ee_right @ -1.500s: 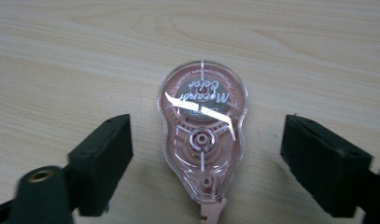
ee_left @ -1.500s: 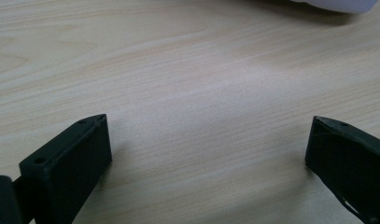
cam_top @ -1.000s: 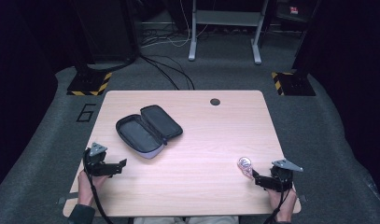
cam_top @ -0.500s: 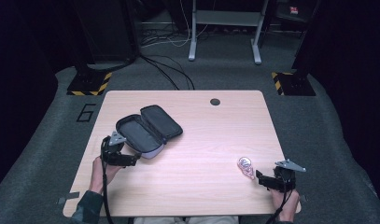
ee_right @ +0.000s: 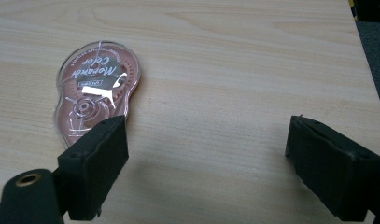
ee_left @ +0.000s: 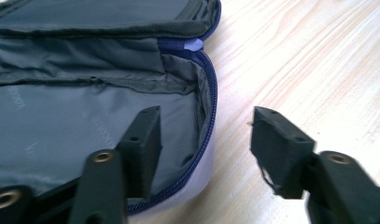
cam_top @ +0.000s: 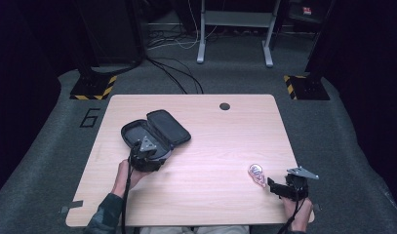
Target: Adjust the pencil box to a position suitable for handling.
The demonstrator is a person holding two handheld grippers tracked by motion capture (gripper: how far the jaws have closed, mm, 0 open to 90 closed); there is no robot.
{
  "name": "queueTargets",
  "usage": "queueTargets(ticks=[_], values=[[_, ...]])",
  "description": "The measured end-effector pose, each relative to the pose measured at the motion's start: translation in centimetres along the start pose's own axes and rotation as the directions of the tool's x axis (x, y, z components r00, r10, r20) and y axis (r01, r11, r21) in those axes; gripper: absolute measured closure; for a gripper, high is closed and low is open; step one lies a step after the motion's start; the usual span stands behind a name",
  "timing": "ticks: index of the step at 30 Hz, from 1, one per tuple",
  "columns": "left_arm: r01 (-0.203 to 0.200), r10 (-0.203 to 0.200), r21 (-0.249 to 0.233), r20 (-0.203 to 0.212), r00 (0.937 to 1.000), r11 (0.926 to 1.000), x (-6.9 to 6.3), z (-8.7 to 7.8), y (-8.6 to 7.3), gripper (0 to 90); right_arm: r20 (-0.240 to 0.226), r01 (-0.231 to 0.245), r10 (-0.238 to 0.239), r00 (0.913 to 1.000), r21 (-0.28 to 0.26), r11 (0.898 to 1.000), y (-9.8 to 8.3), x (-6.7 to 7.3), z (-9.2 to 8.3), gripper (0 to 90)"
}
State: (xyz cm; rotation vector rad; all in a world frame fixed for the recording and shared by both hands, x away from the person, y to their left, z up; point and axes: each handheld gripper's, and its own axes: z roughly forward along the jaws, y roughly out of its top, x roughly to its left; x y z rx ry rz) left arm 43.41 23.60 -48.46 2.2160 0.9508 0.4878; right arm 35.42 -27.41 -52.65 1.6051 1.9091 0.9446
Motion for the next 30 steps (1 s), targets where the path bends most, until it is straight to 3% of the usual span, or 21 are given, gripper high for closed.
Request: queueTargets(ticks=[2,5,9,13,14,24,25,26,30], values=[[-0.005,0.005,0.013,0.007,1.0,0.9999,0.1,0.3,0.0,51.4,0.002,-0.01,0.01,0.9999,0.001,1.0,0.0,0.0,0.0,13.1],[0.025,-0.025,-0.011,0.014,0.9996,0.9996,0.1,1.1,-0.2,59.7,0.003,-0.008,0.008,1.0,0.002,1.0,0.0,0.0,0.0,13.4],[0.025,-0.025,-0.009,0.012,0.9996,0.9996,0.2,1.5,-0.3,68.2,0.004,-0.006,0.006,1.0,0.001,1.0,0.0,0.0,0.0,13.8],[0.024,-0.024,-0.03,0.02,0.9995,0.9993,0.1,1.9,-0.3,81.3,0.004,-0.001,0.001,1.0,0.001,1.0,0.0,0.0,0.0,13.9],[0.001,0.0,-0.029,0.028,0.9996,0.9996,-0.1,2.0,-0.1,85.2,0.007,-0.003,0.003,1.0,0.008,1.0,0.0,0.1,0.0,14.0],[-0.025,0.026,-0.021,0.04,0.9989,0.9994,-2.4,3.1,1.5,87.1,0.007,-0.001,0.001,1.0,0.007,1.0,0.0,0.1,0.1,14.2],[-0.009,0.01,-0.024,0.044,0.999,0.9997,-2.8,3.3,1.6,87.1,0.006,-0.001,0.001,1.0,0.006,1.0,0.0,0.1,0.1,14.2],[-0.023,0.024,-0.022,0.038,0.999,0.9995,-3.0,3.4,1.8,87.1,0.008,-0.007,0.007,0.9999,0.009,1.0,0.0,0.1,0.1,14.2],[-0.001,0.002,-0.026,0.049,0.9988,0.9997,-4.2,3.8,2.2,87.0,0.008,-0.001,0.001,1.0,0.008,1.0,0.0,0.1,0.1,14.3]])
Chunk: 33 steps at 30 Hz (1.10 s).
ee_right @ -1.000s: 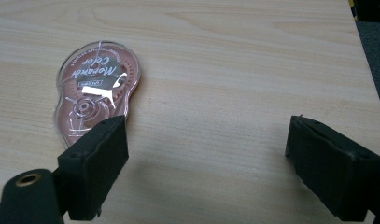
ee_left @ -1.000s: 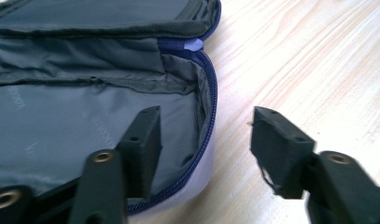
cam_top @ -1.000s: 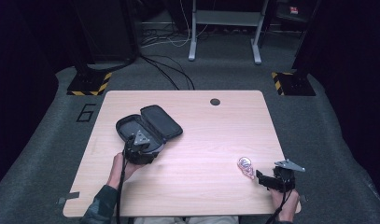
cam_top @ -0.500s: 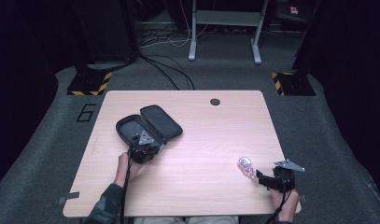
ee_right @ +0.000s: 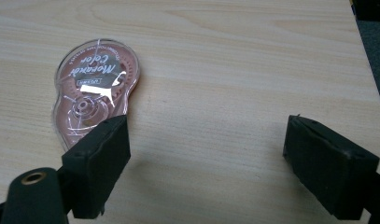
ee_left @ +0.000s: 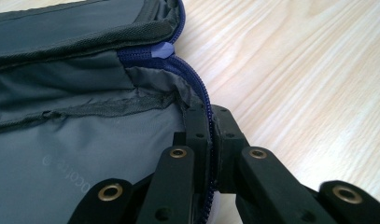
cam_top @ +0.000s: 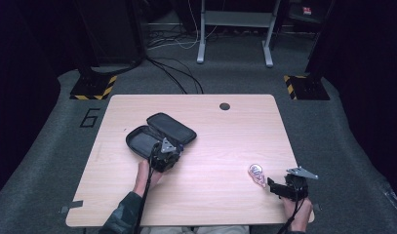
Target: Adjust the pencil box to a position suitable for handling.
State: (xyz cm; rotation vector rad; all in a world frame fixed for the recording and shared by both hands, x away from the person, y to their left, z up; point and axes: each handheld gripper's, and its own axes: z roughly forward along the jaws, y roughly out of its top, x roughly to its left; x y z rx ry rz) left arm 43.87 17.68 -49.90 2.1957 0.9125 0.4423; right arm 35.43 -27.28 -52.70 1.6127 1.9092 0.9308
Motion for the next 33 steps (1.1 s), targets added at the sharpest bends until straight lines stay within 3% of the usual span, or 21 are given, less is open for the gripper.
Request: queueTargets(ticks=[7,27,29,31,33], values=[[-0.011,0.011,0.006,-0.004,0.9999,0.9999,-1.8,0.7,0.9,86.9,-0.001,0.003,-0.003,1.0,0.001,1.0,0.0,0.0,0.0,14.3],[0.039,-0.039,0.023,0.032,0.9987,0.999,-6.8,3.3,3.9,85.8,0.001,0.007,-0.007,1.0,-0.002,1.0,0.0,0.1,0.0,14.4],[0.023,-0.023,0.024,0.033,0.9992,0.9995,-7.3,3.5,4.2,85.4,0.0,0.006,-0.006,1.0,-0.003,1.0,0.0,0.1,0.0,14.3],[0.017,-0.018,0.021,0.034,0.9993,0.9996,-7.6,3.6,4.3,80.8,0.0,0.007,-0.007,1.0,-0.003,1.0,0.0,0.1,0.0,14.3],[0.016,-0.017,0.036,0.04,0.999,0.9992,-7.5,3.5,4.4,66.1,-0.001,0.007,-0.007,1.0,0.006,1.0,0.0,0.1,0.0,14.3]])
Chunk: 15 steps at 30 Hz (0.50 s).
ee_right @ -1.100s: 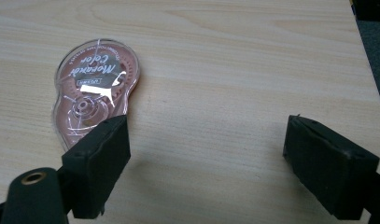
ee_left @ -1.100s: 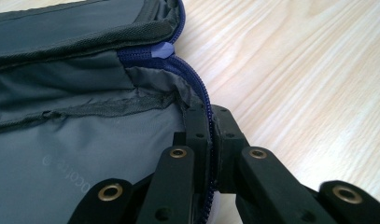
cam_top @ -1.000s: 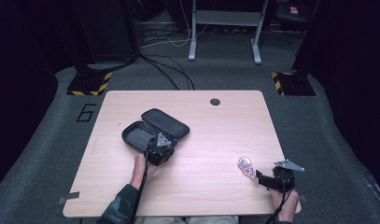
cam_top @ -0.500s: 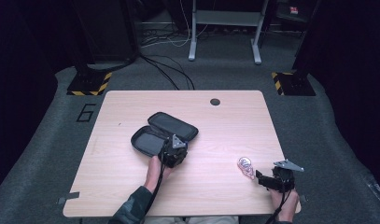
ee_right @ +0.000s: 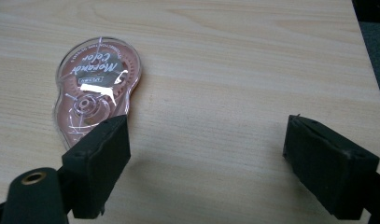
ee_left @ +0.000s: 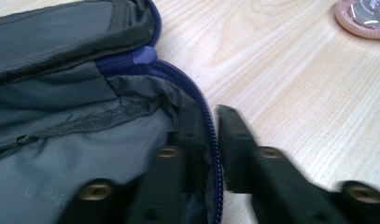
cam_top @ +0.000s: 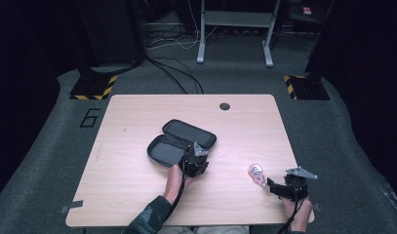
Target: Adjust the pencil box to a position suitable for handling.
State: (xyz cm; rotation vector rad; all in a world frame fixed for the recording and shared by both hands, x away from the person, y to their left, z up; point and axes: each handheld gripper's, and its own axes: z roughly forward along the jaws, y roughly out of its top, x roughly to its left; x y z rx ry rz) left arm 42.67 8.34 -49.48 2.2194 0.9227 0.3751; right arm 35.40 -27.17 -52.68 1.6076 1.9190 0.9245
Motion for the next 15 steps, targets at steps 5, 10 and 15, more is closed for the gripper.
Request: queueTargets(ticks=[5,10,15], values=[[0.006,-0.006,-0.022,0.001,1.0,0.9998,0.9,-2.1,0.3,36.4,0.003,0.002,-0.002,1.0,-0.01,1.0,0.0,0.0,0.1,14.3],[0.019,-0.021,-0.075,-0.026,0.9994,0.997,2.8,-4.9,0.4,18.8,0.003,0.001,-0.001,1.0,-0.007,1.0,0.0,0.0,0.1,14.4],[0.066,-0.071,-0.06,-0.081,0.9942,0.996,6.7,-6.7,-0.5,10.4,0.0,0.001,-0.001,1.0,-0.007,1.0,0.0,0.0,0.1,14.4]])
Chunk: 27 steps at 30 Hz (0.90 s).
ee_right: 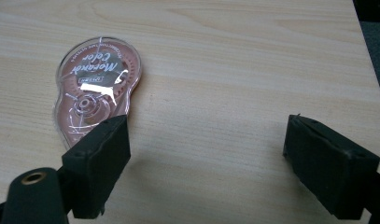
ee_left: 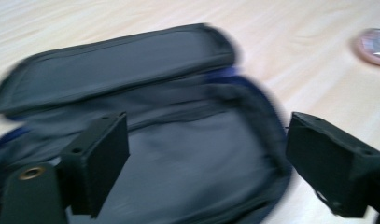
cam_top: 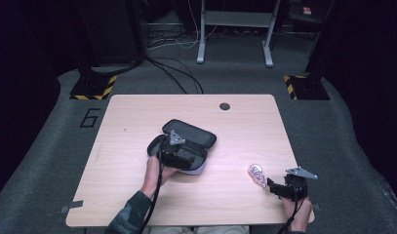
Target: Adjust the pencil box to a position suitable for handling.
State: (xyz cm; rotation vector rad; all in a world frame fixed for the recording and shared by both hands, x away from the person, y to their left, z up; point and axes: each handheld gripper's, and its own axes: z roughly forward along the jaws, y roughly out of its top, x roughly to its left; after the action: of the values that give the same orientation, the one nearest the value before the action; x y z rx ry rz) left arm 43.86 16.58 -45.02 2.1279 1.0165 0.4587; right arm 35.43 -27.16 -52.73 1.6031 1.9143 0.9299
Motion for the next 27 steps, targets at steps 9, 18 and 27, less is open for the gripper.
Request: queueTargets(ticks=[9,18,27], values=[[0.111,-0.11,0.003,-0.093,0.9896,0.9938,7.1,-1.4,-2.0,7.1,0.003,0.015,-0.015,0.9999,0.003,1.0,0.0,0.0,0.0,14.4],[0.211,-0.205,0.044,-0.126,0.9707,0.9764,10.3,-0.3,-4.1,31.3,0.004,0.018,-0.018,0.9998,0.004,1.0,0.0,0.0,0.1,14.3],[0.268,-0.263,0.048,-0.103,0.9594,0.9621,9.6,0.9,-5.2,65.2,0.011,0.022,-0.022,0.9997,0.005,1.0,0.0,0.2,0.1,14.4]])
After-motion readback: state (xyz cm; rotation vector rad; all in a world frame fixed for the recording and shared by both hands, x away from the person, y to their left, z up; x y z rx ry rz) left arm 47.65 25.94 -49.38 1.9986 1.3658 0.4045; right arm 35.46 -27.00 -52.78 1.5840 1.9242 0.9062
